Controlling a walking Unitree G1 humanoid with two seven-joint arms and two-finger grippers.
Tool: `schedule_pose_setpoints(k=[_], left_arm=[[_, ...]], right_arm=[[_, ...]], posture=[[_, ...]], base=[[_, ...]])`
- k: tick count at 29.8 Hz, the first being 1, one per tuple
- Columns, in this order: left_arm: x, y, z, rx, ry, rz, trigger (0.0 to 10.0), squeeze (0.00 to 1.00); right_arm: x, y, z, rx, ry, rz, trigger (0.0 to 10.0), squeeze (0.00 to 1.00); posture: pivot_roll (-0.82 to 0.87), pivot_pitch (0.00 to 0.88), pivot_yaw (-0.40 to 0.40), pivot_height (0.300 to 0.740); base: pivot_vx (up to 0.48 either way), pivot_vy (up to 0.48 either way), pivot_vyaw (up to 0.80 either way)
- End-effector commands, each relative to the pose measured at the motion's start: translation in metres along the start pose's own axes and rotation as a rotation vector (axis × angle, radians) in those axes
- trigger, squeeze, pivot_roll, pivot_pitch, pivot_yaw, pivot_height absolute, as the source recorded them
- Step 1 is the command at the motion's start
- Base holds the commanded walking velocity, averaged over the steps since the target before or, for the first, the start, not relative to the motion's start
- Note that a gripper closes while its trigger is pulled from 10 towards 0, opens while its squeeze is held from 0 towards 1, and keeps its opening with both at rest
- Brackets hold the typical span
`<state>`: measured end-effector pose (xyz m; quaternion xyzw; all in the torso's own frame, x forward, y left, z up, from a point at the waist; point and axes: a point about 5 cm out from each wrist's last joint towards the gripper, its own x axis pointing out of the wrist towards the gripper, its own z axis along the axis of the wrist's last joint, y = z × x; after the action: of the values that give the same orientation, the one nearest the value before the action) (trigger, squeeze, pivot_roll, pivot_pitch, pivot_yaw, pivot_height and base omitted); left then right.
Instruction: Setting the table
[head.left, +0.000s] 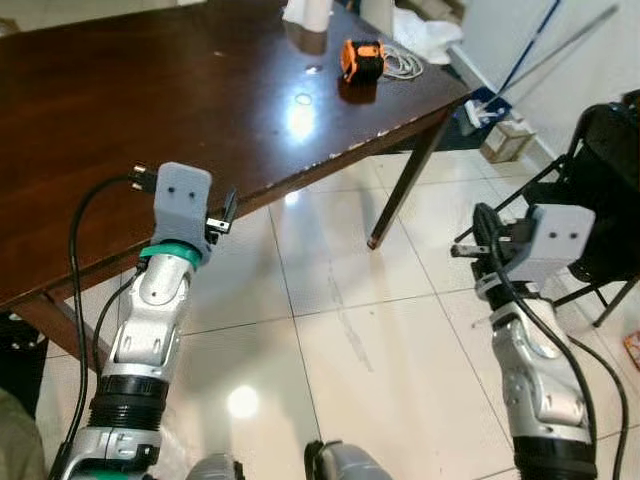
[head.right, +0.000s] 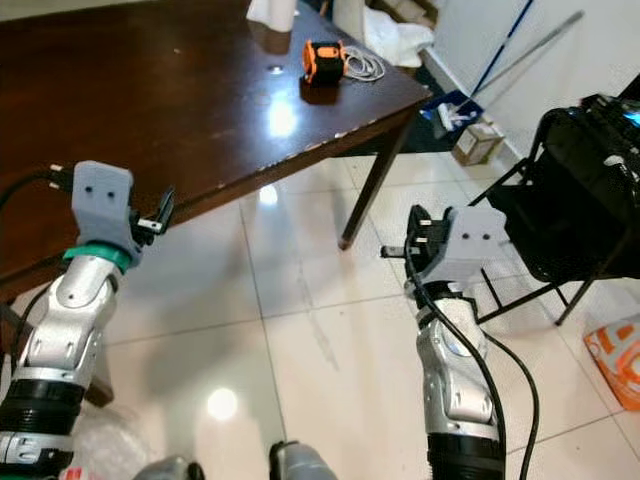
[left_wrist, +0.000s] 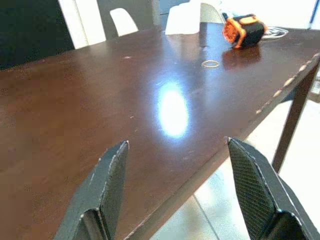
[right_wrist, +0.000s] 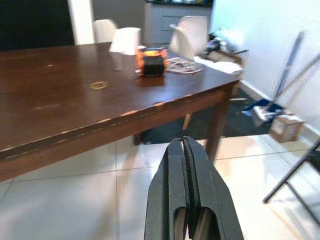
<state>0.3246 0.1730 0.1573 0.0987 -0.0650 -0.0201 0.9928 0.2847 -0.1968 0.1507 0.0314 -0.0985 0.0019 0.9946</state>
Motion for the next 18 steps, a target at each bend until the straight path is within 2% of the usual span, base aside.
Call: schedule_pose_setpoints(k=[1,18], left_arm=[[-0.0015,-0.0020,-0.0070,-0.007,0.032,-0.004,10.0,0.00],[-0.0001,-0.0037,-0.0070,-0.008,0.031,-0.011,10.0,0.00]], right_arm=[[-0.0014,-0.0021,-0.0012,0.004,0.011,-0.008,10.0,0.00],[-0.0018,-0.0019,-0.0012,0.005,0.010,-0.010,10.0,0.00]], posture=[[0.08,0.000,-0.042,0.740],[0.08,0.000,-0.040,0.740]], base=[[0.000,0.000,-0.80],[0.000,0.000,-0.80]])
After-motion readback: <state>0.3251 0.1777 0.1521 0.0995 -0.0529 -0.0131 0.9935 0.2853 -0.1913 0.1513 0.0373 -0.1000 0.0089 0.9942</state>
